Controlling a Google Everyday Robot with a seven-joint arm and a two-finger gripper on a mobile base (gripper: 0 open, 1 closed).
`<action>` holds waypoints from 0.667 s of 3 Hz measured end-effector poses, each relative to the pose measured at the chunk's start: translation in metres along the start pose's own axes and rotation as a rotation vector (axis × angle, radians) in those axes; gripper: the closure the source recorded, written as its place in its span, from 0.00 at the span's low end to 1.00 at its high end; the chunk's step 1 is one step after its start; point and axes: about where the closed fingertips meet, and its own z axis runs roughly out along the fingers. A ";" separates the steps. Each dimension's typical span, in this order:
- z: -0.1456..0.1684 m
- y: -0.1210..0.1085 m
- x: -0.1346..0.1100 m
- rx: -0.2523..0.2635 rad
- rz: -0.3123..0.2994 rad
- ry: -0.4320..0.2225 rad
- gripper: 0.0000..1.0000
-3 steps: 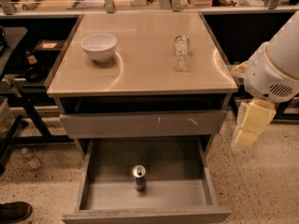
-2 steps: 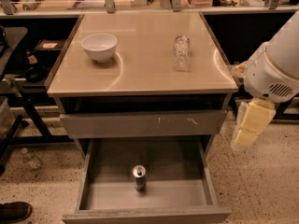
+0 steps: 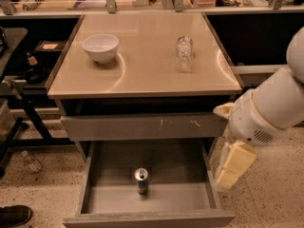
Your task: Pick redbull can from middle drawer and place on counter
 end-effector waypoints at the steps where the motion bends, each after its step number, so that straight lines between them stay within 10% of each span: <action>1: 0.044 0.014 -0.004 -0.041 0.006 -0.084 0.00; 2: 0.079 0.027 -0.008 -0.084 -0.006 -0.128 0.00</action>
Offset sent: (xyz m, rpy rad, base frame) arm -0.0214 0.0632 -0.1063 0.2041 0.0759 0.0732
